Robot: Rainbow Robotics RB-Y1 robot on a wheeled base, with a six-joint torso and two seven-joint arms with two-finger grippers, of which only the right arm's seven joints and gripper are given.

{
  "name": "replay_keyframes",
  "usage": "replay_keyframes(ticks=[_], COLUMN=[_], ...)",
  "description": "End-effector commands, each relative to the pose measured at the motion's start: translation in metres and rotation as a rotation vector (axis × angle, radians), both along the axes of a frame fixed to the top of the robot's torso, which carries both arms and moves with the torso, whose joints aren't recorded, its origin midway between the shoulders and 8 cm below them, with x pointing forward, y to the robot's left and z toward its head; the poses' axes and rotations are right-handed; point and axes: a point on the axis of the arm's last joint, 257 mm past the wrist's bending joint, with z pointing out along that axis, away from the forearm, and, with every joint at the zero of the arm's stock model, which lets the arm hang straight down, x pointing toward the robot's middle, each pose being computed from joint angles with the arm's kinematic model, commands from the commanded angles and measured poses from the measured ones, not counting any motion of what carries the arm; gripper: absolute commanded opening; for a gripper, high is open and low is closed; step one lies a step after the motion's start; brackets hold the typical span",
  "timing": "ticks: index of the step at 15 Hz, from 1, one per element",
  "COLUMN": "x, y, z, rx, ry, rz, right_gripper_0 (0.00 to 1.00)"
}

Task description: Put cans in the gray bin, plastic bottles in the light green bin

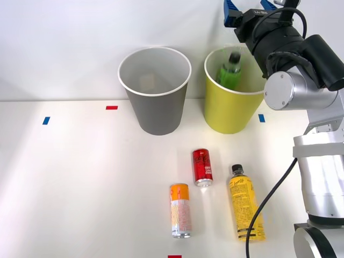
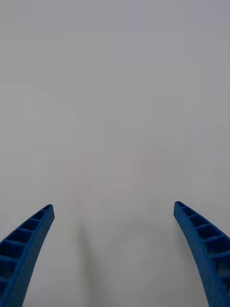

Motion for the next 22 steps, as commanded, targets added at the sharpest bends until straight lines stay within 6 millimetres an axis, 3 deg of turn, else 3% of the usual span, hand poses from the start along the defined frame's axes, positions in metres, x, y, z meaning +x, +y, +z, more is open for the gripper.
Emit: replay_keyframes(ticks=[1, 3, 8, 10, 16, 22], x=[-0.012, -0.021, -0.058, -0.085, -0.159, -0.222], y=[0.002, 0.002, -0.032, -0.048, -0.082, -0.100], z=[-0.012, -0.018, -0.037, -0.046, -0.096, -0.175], rx=[0.021, 0.028, 0.087, 0.093, 0.043, 0.071], ry=[-0.055, -0.091, -0.142, -0.145, -0.077, 0.004], rz=[0.020, 0.024, -0.022, -0.042, -0.086, -0.126], right_gripper_0=[1.00, 1.00, 1.00, 1.00, 1.00, 1.00])
